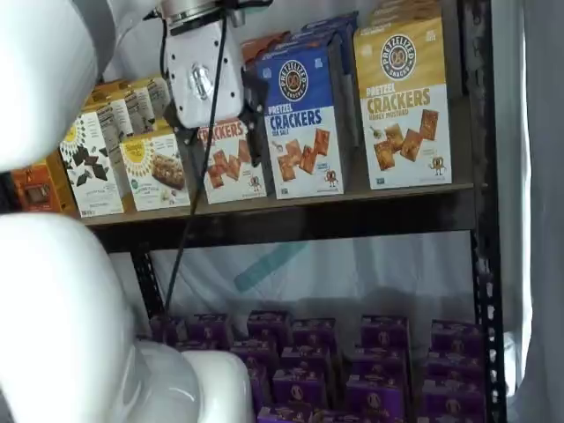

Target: Retrieve the yellow and white box located on the top shelf, the sixth one from the left

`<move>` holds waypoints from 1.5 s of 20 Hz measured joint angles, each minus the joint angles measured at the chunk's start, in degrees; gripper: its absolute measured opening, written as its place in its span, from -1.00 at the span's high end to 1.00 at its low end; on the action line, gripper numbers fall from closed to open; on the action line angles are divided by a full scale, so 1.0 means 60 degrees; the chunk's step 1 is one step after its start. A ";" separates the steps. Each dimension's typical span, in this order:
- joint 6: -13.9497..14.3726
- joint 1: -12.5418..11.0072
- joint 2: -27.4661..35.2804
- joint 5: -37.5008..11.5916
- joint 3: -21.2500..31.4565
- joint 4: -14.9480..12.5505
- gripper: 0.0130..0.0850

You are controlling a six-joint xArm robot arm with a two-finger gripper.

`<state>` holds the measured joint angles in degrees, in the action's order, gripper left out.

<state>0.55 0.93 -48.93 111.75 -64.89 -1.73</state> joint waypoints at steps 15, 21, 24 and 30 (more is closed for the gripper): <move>-0.3532 -0.3761 0.0813 -0.2641 -0.0057 0.0004 -1.00; -0.4980 -0.5338 0.1728 -0.3202 -0.0752 0.0595 -1.00; -0.5366 -0.5752 0.2049 -0.3328 -0.1016 0.0817 -1.00; -0.5809 -0.6223 0.2703 -0.3414 -0.1631 0.1088 -1.00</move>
<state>-34.31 -36.41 -32.71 91.27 -74.67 4.80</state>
